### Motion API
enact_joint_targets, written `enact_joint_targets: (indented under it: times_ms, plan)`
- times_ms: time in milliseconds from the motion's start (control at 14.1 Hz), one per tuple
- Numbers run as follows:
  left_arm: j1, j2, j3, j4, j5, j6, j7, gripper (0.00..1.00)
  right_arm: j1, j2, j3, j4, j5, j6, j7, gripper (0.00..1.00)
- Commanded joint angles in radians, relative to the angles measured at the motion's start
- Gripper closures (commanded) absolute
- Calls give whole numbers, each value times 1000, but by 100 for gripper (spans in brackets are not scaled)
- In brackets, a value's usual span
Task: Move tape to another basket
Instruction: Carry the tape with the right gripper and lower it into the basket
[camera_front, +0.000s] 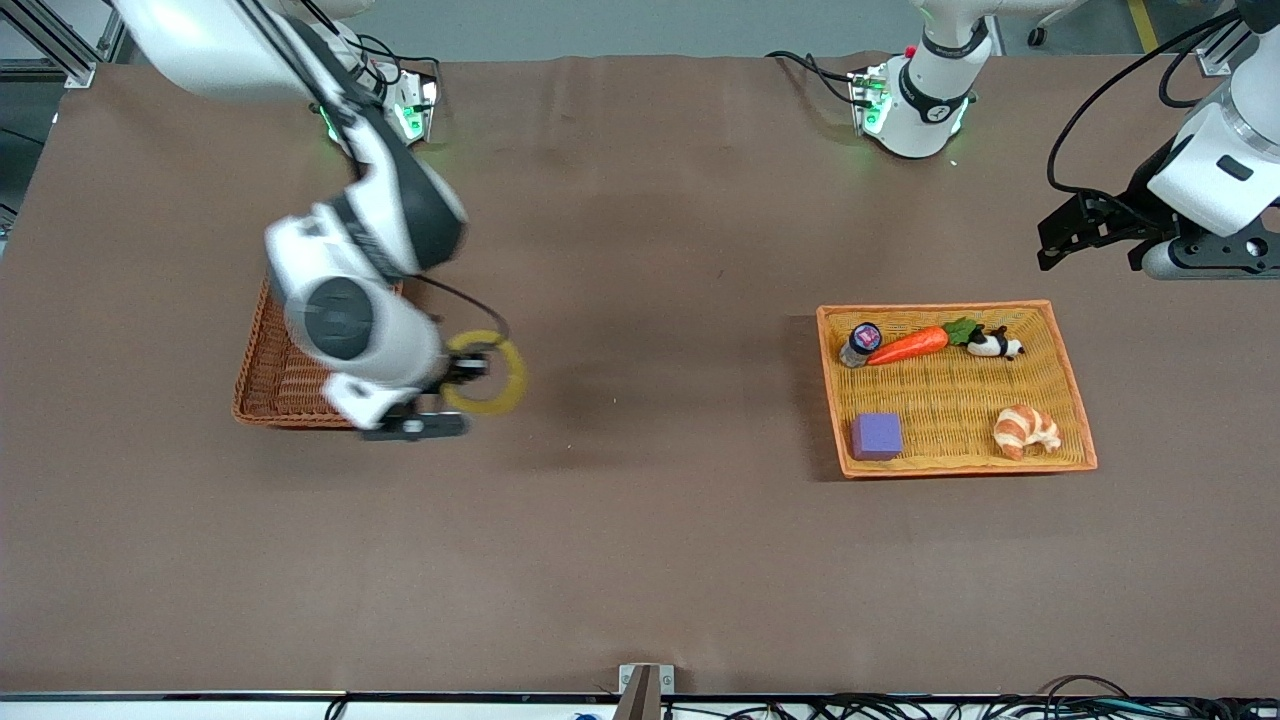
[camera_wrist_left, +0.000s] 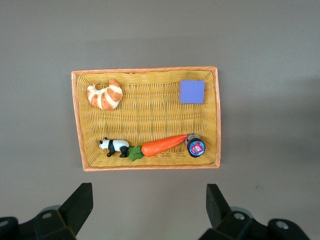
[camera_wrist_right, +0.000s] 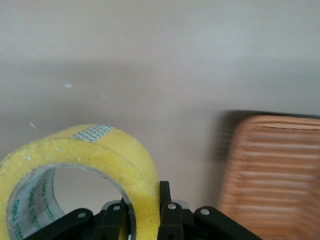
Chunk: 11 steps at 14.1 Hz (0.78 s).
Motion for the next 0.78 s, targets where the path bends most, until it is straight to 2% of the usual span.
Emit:
enact_joint_targets:
  times_ms: [0,142,426,710]
  plan:
    - [5,-19,-9,-19,-8,15,13,0,-7,-106,-171,-100,56,-52,-236,100]
    - [12,-17,-7,-19,-8,15,13,0,-7,-161,-300,-203,62,-7,-466,100]
    - [12,-17,-7,-22,-8,12,13,0,-5,-242,-453,-497,76,272,-744,100]
    - [11,-15,-7,-20,-8,14,13,0,-8,-271,-469,-813,77,643,-794,99]
